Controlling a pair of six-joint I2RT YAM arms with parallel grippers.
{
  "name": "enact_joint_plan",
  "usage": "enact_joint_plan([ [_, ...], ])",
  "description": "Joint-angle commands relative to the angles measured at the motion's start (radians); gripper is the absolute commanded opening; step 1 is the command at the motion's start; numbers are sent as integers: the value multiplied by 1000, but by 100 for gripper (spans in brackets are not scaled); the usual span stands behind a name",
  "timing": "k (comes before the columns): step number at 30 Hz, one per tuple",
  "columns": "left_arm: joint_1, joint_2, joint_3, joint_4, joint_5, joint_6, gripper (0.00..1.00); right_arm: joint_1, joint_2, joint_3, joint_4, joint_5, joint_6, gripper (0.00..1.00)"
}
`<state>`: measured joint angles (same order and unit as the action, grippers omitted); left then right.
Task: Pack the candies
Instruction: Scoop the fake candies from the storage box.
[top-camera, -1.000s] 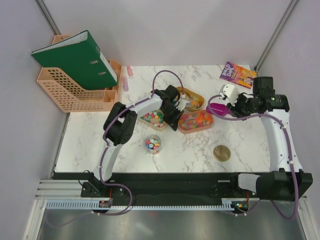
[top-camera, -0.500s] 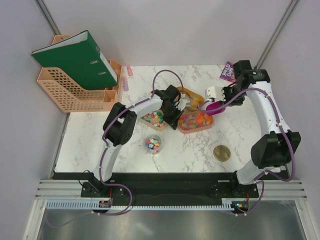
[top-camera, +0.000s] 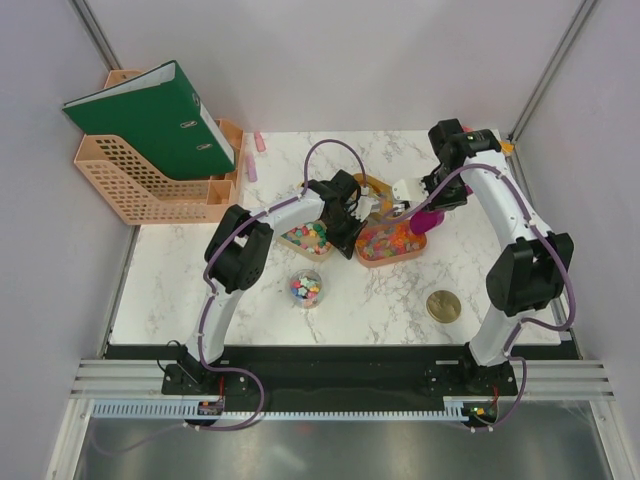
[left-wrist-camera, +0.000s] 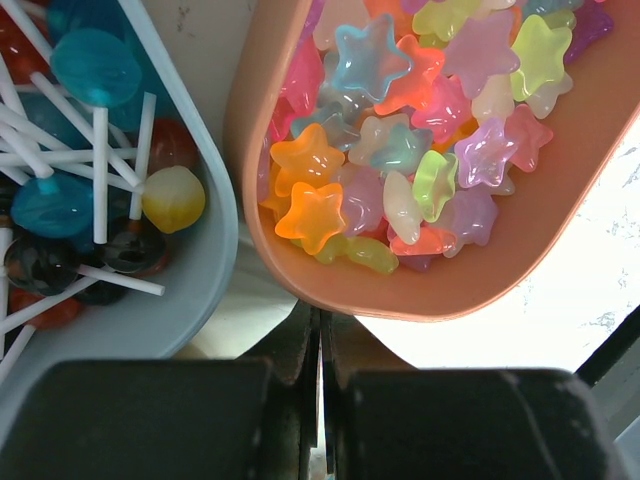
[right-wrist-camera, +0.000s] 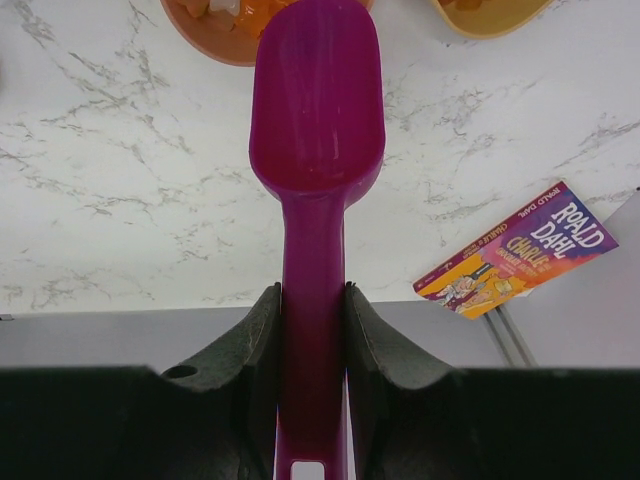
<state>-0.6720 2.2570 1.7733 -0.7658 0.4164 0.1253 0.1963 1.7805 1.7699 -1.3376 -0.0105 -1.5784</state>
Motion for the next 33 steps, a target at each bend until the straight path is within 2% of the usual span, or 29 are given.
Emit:
enact_joint_plan([
  [1,2,-56,5,25,-25,-21,2,14,19,22,-123,73,-11,0],
  [10,3,-54,9,23,-18,-26,2,49,69,-30,-120,121,0,0],
  [33,3,-77,-2,28,-16,-35,2,183,214,37,-106,161,172,0],
])
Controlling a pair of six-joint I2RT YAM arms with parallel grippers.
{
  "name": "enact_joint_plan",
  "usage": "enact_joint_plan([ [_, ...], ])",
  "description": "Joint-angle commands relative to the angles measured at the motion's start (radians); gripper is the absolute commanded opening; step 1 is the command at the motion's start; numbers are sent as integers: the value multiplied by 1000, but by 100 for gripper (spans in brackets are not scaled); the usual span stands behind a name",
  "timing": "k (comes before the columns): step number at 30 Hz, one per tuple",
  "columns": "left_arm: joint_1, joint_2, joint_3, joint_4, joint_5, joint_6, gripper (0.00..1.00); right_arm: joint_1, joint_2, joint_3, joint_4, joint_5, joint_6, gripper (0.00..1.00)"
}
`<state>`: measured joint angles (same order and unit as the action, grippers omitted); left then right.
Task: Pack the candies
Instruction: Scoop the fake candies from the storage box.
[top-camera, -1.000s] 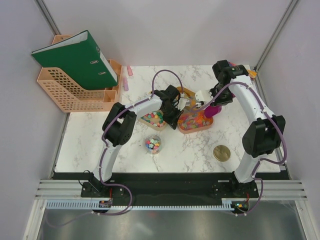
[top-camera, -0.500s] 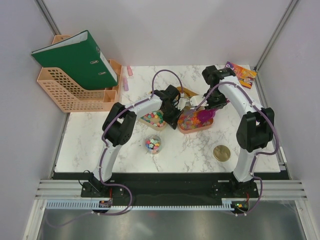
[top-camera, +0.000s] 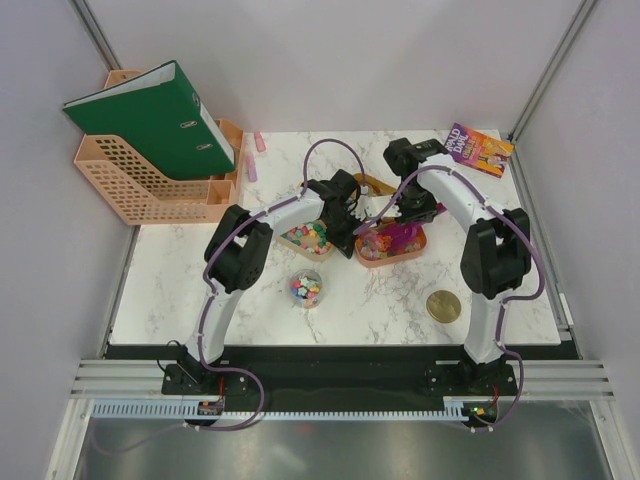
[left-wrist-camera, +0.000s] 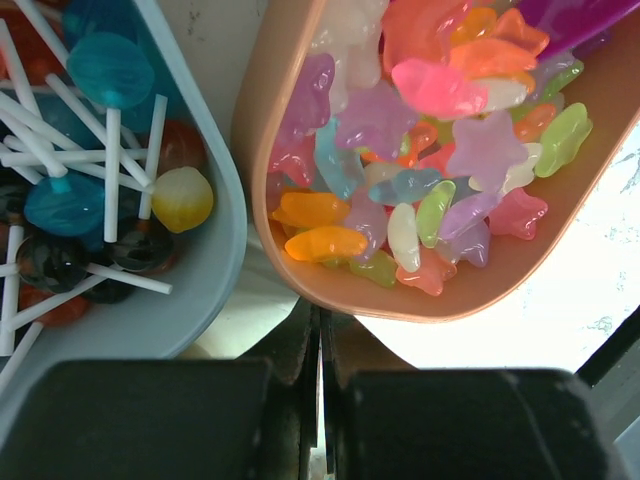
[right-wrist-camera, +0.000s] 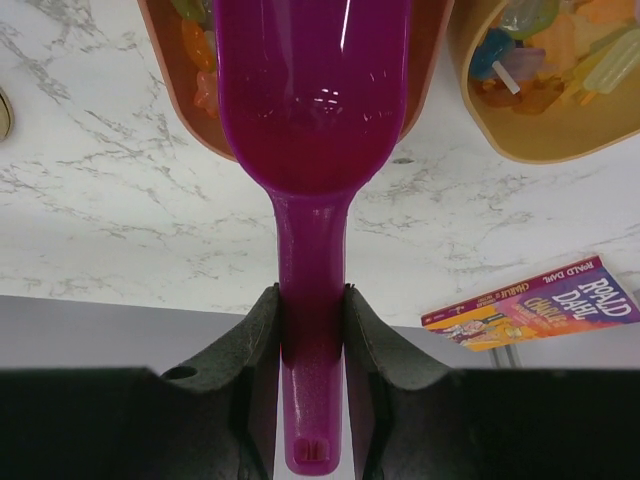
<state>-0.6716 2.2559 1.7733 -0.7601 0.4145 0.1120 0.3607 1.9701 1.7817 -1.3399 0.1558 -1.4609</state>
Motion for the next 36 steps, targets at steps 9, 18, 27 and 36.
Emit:
enact_joint_plan([
  [9,3,-82,-9,22,0,-29,2,29,9,-87,-35,-12,102,1],
  [18,3,-90,-26,21,-3,-28,2,27,12,-156,42,-45,137,0],
  [27,3,-108,-38,21,-29,-17,2,17,47,-140,91,-84,195,0],
  [36,23,-176,-74,4,-40,15,29,-85,26,-177,157,-148,172,0],
])
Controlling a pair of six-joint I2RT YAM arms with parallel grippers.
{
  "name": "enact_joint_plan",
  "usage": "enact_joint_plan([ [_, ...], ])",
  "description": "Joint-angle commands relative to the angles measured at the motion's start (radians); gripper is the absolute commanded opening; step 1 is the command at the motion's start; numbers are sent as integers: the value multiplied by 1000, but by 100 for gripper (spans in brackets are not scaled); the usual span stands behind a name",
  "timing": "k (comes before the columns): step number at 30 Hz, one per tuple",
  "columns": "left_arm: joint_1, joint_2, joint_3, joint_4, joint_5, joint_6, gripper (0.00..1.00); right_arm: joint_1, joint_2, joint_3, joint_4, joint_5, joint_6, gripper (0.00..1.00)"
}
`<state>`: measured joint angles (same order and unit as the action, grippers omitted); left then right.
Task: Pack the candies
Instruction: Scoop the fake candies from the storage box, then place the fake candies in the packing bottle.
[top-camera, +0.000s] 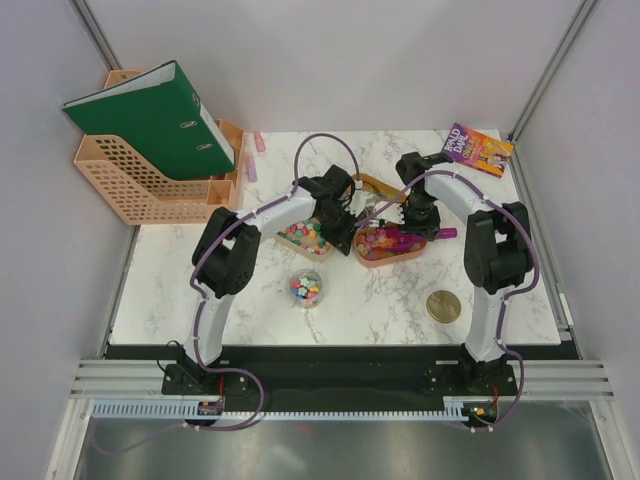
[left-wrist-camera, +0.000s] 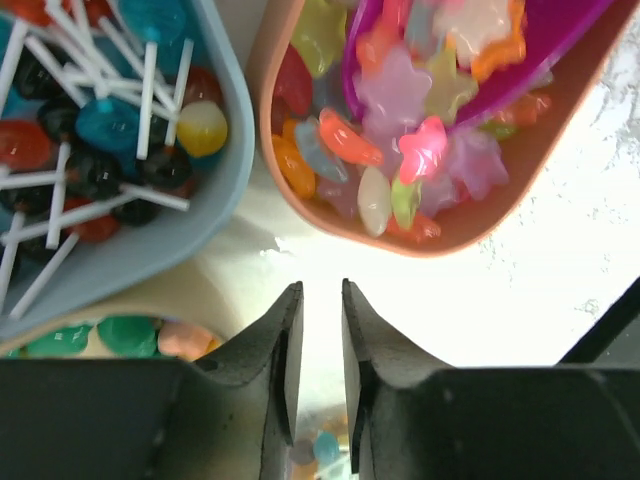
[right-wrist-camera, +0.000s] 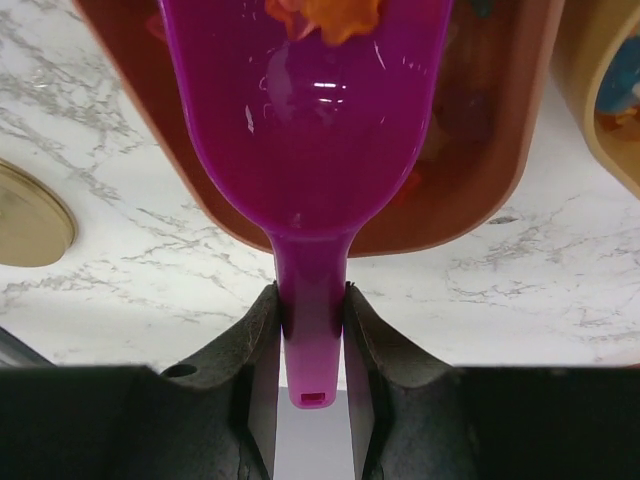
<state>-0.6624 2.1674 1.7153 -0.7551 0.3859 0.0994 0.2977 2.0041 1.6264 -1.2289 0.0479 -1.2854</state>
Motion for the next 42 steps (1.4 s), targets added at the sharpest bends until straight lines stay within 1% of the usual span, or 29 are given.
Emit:
enact_joint_plan([
  [1,20,-96,-22,-6,-5,31,30,-31,-13,-40,58,-40,-5,0],
  [5,35,-139,-51,-9,21,43,31,-48,-45,-80,92,-46,-23,0],
  [7,40,-155,-57,-9,56,49,32,-57,-59,-108,121,-92,-35,0],
  [11,41,-195,-62,-19,113,72,39,-68,-100,-145,155,-128,-55,0],
  [12,41,-217,-57,-26,120,79,39,-71,-111,-151,160,-134,-57,0],
  [15,43,-256,-33,-49,131,106,40,-84,-169,-168,174,-161,-66,0],
  [18,67,-317,-14,-49,110,115,40,-97,-234,-165,177,-190,-68,0],
  [21,124,-363,-8,-37,35,99,40,-97,-290,-161,169,-213,-72,0],
  [23,179,-388,-26,-15,-69,77,42,-97,-326,-143,152,-244,-71,0],
  [24,197,-392,-32,-1,-152,69,43,-88,-335,-128,138,-246,-68,0],
  [25,234,-389,-36,-1,-189,69,45,-78,-350,-123,129,-243,-66,0],
  [26,251,-391,-39,-1,-226,68,47,-66,-360,-119,118,-238,-68,0],
  [27,263,-393,-42,2,-296,66,47,-37,-370,-119,103,-226,-69,0],
  [28,280,-394,-52,3,-332,71,49,-20,-393,-120,98,-215,-74,0],
  [29,287,-405,-62,7,-364,72,55,1,-404,-125,92,-204,-74,0],
  [30,290,-414,-75,14,-440,69,62,27,-413,-132,80,-169,-74,0],
  [31,293,-423,-109,28,-464,63,72,73,-430,-137,72,-155,-74,0],
  [33,294,-449,-143,30,-452,57,82,142,-442,-138,56,-132,-60,0],
  [34,296,-458,-176,30,-443,45,92,167,-446,-135,48,-100,-49,0],
  [36,296,-486,-213,33,-408,30,95,239,-439,-122,23,-69,-16,0],
  [37,297,-495,-248,34,-406,16,98,260,-432,-114,19,-54,-3,0],
  [38,299,-506,-270,48,-409,7,100,285,-426,-106,11,-27,9,0],
  [39,299,-530,-290,56,-421,0,100,334,-420,-93,2,-5,39,0],
  [40,299,-541,-328,65,-430,-6,100,359,-400,-83,-9,30,50,0],
  [42,299,-566,-356,79,-458,-12,100,417,-380,-50,-30,56,80,0],
])
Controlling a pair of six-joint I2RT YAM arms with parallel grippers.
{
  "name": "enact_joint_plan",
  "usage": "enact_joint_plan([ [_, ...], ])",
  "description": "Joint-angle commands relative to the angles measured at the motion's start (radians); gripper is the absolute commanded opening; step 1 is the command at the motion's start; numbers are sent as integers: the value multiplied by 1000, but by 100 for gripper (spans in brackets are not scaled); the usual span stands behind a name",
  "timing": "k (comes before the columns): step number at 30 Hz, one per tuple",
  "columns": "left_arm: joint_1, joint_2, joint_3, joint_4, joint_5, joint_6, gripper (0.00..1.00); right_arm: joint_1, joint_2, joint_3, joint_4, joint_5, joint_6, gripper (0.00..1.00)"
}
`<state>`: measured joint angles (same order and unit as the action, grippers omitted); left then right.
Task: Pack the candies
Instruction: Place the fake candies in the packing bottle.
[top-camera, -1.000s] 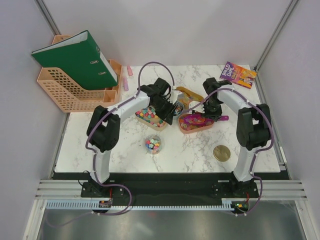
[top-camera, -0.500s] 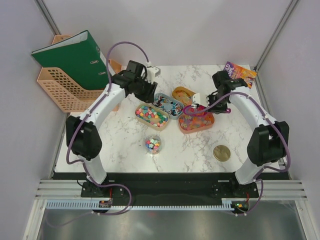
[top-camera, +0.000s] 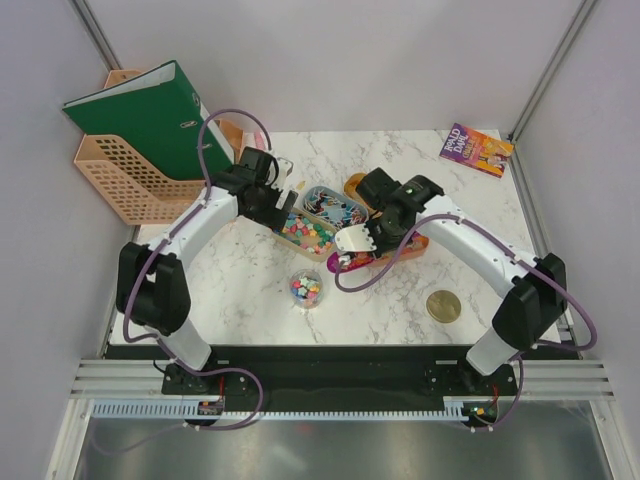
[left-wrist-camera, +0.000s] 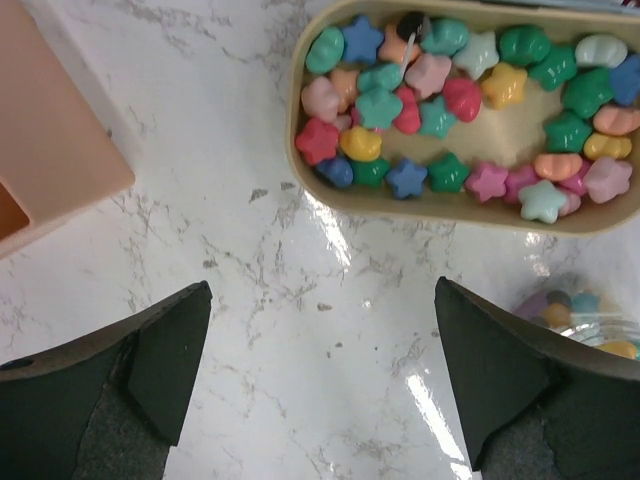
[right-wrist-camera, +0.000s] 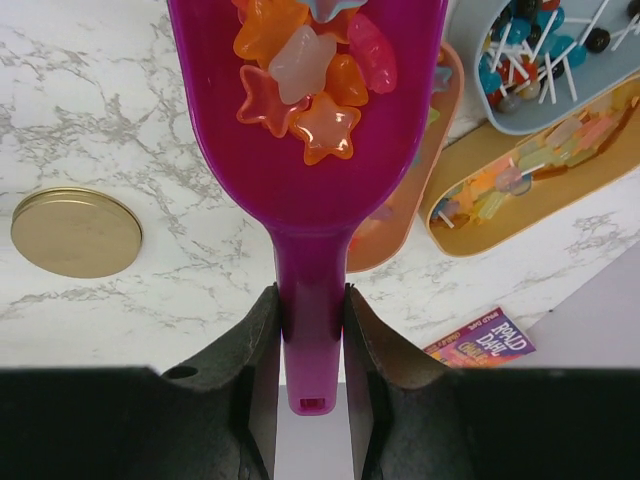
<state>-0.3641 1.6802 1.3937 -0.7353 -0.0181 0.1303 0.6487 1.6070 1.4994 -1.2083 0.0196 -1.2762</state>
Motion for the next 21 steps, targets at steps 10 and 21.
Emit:
enact_joint_plan([
  [10,2,-181,-157,88,-129,-38,100,230,188,191,-122,282,184,0],
  [21,17,-283,-229,128,-157,-32,100,305,315,286,-178,399,222,0],
])
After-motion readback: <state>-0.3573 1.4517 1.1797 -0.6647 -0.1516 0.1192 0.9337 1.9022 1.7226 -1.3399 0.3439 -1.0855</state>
